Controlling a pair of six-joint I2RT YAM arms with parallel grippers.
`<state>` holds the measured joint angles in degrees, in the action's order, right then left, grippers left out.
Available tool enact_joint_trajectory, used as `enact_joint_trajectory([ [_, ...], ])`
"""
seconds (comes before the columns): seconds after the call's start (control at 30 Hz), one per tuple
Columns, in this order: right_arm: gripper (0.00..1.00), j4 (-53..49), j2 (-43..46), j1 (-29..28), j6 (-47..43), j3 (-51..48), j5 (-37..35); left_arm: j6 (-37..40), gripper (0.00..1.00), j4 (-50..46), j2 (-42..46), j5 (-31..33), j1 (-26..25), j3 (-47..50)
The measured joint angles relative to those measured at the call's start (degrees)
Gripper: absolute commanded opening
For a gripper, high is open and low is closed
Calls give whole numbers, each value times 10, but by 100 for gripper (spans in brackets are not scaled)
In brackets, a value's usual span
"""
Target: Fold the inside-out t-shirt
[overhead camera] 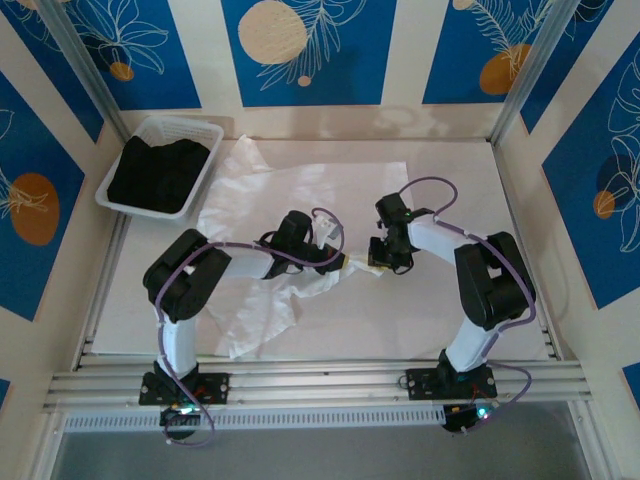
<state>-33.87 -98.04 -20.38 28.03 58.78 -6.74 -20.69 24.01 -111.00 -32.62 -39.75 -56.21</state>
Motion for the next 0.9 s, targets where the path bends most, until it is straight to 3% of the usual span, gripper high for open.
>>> enact_joint_trajectory([
  [0.17, 1, -7, 17, 20, -9, -1, -25, 0, 0, 0, 0, 0, 0, 0],
  [0.4, 0, -8, 112, 76, -30, -23, 7, 0, 0, -10, -4, 0, 0, -9],
  [0.67, 1, 55, 223, 136, -80, -65, 221, 0, 0, -30, -40, 0, 0, -47],
  [0.8, 5, 99, 228, 155, -84, -71, 319, 1, 0, -37, -44, -2, -1, -61],
  [0.9, 8, 117, 214, 167, -81, -73, 349, 2, 0, -37, -44, -2, -2, -70],
])
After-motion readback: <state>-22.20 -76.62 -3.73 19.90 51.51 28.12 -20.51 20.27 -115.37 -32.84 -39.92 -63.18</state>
